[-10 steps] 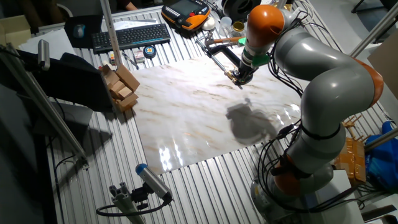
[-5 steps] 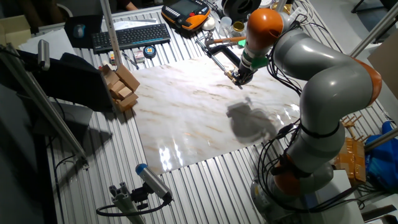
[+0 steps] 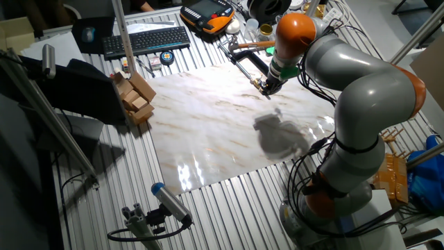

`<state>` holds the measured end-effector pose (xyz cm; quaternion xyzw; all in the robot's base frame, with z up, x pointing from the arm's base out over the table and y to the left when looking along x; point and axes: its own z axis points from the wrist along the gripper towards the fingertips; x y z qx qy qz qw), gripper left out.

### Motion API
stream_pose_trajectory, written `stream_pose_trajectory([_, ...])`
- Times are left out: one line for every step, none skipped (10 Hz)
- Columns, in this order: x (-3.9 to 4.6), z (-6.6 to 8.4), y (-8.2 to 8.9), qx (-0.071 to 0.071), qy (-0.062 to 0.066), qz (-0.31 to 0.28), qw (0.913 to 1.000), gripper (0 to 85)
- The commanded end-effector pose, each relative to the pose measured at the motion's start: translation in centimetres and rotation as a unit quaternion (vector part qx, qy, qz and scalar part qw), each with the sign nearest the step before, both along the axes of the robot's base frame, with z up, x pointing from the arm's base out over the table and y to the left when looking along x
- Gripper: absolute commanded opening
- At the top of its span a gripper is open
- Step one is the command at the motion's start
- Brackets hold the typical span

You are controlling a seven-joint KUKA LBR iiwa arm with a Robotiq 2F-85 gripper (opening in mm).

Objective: Turn off the water tap

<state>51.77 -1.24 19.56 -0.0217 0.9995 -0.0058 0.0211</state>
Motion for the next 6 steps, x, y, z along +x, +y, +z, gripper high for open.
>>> stream_pose_trajectory([-0.08,-0.35,-0.13,0.001,-0.001,-0.002,1.0000,0.0])
stream_pose_trajectory([-0.17,-0.53,-0.20,0.002,-0.002,-0.008,1.0000,0.0])
stream_pose_trajectory([-0.33,-0.63,-0.29,-0.003,-0.003,-0.017,0.9998,0.0])
stream_pose_trajectory([-0.41,-0.66,-0.39,-0.008,-0.003,-0.028,0.9996,0.0])
stream_pose_trajectory([-0.56,-0.80,-0.54,-0.012,-0.002,-0.039,0.9992,0.0])
stream_pose_trajectory([-0.62,-0.97,-0.61,-0.012,-0.002,-0.043,0.9990,0.0])
